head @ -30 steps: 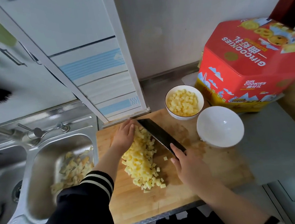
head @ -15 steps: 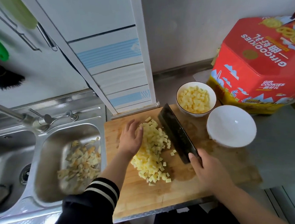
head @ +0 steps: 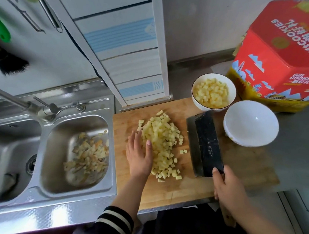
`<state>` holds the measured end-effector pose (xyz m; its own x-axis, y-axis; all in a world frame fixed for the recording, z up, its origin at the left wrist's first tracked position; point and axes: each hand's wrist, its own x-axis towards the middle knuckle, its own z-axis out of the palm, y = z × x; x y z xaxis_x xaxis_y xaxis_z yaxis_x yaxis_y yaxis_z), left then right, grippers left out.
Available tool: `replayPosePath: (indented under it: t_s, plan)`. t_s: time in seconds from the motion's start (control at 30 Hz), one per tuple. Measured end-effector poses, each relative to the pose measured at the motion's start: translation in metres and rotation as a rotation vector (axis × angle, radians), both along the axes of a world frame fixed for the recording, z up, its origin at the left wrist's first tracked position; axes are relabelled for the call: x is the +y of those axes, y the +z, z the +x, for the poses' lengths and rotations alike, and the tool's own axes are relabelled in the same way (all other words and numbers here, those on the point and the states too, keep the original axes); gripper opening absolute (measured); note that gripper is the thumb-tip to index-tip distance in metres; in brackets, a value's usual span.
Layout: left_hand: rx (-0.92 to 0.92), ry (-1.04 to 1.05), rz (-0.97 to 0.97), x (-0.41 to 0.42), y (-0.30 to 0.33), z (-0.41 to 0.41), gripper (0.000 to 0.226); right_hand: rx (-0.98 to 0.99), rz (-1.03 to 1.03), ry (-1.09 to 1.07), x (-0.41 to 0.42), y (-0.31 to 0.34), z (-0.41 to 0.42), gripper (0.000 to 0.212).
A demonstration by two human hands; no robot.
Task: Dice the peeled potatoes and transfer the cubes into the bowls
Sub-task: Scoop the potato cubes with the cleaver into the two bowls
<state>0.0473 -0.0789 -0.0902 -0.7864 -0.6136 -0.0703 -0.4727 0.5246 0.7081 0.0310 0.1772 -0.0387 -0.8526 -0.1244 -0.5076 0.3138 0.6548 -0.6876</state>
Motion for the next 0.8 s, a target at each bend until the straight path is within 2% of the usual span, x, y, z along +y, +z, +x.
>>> replayPosePath:
  t_s: [0.13, 0.27, 0.47, 0.6, 0.8]
  plan:
    - [-0.029, 0.078, 0.006, 0.003, -0.005, 0.009, 0.078, -0.132, -0.079, -0.083, 0.000, -0.002, 0.004, 0.031]
    - [-0.011, 0.048, 0.061, 0.004, -0.005, 0.013, 0.080, -0.189, -0.194, -0.187, -0.003, -0.005, 0.013, 0.031]
    - [0.007, 0.041, 0.139, 0.005, -0.001, 0.016, 0.080, -0.186, -0.255, -0.252, 0.004, -0.013, 0.032, 0.033]
    - [0.055, 0.085, 0.249, 0.015, 0.004, 0.018, 0.071, -0.155, -0.223, -0.218, 0.005, -0.018, 0.036, 0.040]
    - [0.110, 0.161, 0.397, 0.036, 0.012, 0.023, 0.064, -0.188, -0.267, -0.227, -0.014, -0.024, 0.047, 0.031]
